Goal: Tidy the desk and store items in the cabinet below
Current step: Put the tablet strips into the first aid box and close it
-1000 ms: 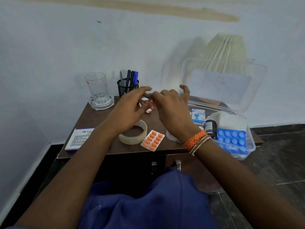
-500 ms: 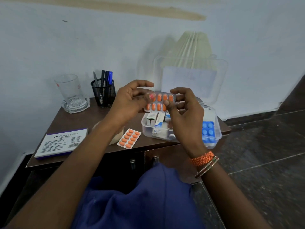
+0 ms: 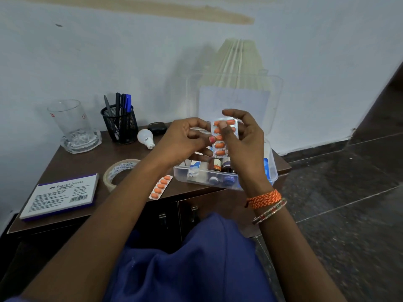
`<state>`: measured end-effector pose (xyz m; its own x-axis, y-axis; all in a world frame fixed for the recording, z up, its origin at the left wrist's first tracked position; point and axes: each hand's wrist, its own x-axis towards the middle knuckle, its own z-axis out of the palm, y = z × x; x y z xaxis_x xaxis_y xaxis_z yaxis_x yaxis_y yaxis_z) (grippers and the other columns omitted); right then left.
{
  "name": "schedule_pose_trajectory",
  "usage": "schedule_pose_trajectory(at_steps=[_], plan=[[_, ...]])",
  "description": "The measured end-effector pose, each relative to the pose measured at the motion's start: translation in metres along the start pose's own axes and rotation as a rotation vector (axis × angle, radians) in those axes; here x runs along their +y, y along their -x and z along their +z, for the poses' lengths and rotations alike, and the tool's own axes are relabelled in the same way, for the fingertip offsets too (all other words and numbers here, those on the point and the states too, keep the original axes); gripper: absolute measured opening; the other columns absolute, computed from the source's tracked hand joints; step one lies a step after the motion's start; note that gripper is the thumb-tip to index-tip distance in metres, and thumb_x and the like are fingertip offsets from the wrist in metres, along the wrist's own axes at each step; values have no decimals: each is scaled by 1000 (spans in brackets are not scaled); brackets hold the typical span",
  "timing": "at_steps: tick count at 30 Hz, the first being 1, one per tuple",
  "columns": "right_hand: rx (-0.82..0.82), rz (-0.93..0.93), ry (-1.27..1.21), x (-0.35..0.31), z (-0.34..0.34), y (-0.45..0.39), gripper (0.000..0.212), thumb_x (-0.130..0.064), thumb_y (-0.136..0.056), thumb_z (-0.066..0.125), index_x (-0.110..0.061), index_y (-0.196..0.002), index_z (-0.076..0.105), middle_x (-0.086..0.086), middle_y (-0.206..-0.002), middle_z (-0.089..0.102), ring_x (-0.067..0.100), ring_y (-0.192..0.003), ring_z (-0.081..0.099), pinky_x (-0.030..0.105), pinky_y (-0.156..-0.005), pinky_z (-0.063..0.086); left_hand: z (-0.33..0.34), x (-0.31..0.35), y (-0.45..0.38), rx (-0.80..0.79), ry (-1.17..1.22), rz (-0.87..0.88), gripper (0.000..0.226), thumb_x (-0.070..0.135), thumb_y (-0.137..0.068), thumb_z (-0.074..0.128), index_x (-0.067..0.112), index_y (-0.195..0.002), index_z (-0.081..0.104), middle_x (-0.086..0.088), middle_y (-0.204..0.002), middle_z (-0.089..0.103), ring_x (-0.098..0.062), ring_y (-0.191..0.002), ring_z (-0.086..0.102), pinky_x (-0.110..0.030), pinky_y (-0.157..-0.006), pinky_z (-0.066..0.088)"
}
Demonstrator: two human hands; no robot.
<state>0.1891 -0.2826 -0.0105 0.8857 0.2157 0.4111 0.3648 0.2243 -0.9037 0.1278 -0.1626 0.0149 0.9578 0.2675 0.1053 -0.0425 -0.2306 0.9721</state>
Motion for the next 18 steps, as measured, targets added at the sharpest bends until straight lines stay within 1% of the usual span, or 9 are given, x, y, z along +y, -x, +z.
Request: schedule_pose_trajectory(at_steps=[3,5,8,10,11,12,14,15,18], plan=[[-96,74,87,8,-10,3,41,-10,-91,59,-28,-125,45,9,-107,68,18,-90,69,25,-67,57,5,1,-3,52,72,-62,11,1,-84,65,7,-92,62,-11,-76,70,-11,-56,69,-21,-53,57],[-20,80,158,11,-18,6,35,-7,-91,57,-25,-119,46,5,-108,67,14,-92,68,27,-71,58,10,-1,-3,67,110,-92,9,0,-83,66,7,-85,59,-13,-76,69,-12,-56,69,-22,-55,58],[85,-7,386,13,-38,3,20,-5,-90,57,-21,-101,53,-11,-91,63,-7,-79,61,9,-61,51,18,-7,-5,43,41,-66,12,2,-84,65,10,-81,57,-10,-74,67,-15,-57,66,-28,-54,58],[43,-49,555,15,-57,-2,20,-5,-89,57,-24,-96,57,-9,-88,63,-5,-77,61,5,-61,48,21,-10,-6,33,-63,-21,11,5,-85,66,12,-82,58,-8,-74,65,-16,-60,62,-28,-51,57],[12,-62,629,17,-65,-3,21,-5,-89,57,-25,-94,59,-7,-88,65,0,-80,63,7,-65,50,20,-11,-7,28,-120,2,10,6,-85,66,13,-82,59,-5,-72,65,-16,-60,61,-27,-50,56],[-11,-72,700,20,-72,-3,23,-6,-88,57,-29,-91,60,-6,-87,66,8,-83,66,16,-74,53,20,-11,-7,19,-181,26,8,7,-85,66,14,-82,61,-2,-70,65,-16,-60,60,-26,-50,55],[-49,-67,819,24,-81,-2,26,-9,-86,58,-35,-85,60,-10,-83,67,16,-87,67,44,-88,51,18,-13,-7,-11,-281,57,6,8,-85,64,15,-85,64,2,-68,64,-14,-58,60,-24,-49,53],[-70,-60,847,26,-83,1,25,-11,-86,59,-36,-83,60,-12,-83,66,17,-88,67,51,-91,47,18,-14,-6,-26,-309,64,7,8,-85,64,15,-86,64,3,-68,64,-13,-57,59,-25,-50,52],[-95,-41,833,31,-86,7,23,-15,-86,61,-36,-77,60,-17,-80,65,12,-88,66,54,-95,43,19,-18,-4,-44,-369,64,11,7,-84,63,17,-84,65,4,-68,63,-8,-54,58,-29,-52,53]])
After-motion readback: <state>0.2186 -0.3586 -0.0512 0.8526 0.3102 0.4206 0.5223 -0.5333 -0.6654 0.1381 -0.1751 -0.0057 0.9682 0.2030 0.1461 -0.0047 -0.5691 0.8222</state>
